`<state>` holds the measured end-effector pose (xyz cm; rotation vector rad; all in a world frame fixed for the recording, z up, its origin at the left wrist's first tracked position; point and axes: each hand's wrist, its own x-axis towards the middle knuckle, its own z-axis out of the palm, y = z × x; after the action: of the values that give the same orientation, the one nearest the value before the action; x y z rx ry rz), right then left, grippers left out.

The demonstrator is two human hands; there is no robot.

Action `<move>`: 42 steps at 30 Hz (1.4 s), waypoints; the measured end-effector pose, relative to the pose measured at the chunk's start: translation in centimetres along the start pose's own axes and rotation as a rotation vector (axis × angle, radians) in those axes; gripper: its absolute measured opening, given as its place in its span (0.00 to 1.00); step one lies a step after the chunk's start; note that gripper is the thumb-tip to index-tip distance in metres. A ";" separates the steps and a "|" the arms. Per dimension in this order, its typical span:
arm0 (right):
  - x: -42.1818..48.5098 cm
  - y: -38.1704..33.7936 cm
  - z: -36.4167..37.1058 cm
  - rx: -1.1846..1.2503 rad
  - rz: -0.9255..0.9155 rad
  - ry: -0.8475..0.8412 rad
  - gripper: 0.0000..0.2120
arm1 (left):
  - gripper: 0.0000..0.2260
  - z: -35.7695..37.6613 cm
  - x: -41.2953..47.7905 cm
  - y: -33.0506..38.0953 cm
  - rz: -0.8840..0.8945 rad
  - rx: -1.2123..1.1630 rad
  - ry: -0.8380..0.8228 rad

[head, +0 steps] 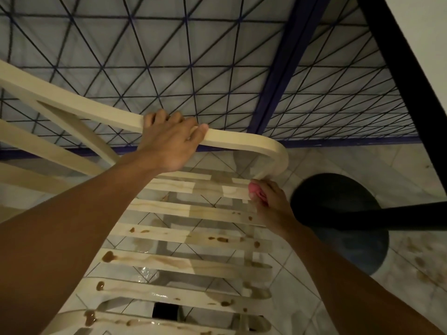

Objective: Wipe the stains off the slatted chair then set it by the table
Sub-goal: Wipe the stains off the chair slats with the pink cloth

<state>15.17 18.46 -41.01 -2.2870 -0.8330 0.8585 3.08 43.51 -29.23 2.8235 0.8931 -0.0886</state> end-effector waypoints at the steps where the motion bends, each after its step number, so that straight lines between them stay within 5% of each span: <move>1: 0.1 0.2 0.1 -0.010 -0.014 -0.002 0.18 | 0.24 0.0 0.0 0.0 0.000 0.000 0.004; 15: 3.4 -1.9 3.5 -0.286 -0.131 0.039 0.24 | 0.23 0.2 -0.1 0.1 0.009 0.002 0.025; 25: 2.4 -0.5 2.6 -0.091 -0.203 0.079 0.23 | 0.24 0.0 -0.2 0.0 0.021 -0.007 0.017; 32: 2.3 0.9 1.0 0.001 -0.081 0.027 0.22 | 0.24 0.2 -0.1 0.0 0.023 -0.004 0.024; 42: 2.4 -0.7 0.8 -0.111 -0.074 -0.074 0.19 | 0.24 0.2 -0.1 0.1 0.024 0.013 0.021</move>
<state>15.82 20.85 -41.93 -2.3153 -1.0145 0.8886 3.06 43.38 -29.38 2.8520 0.8653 -0.0625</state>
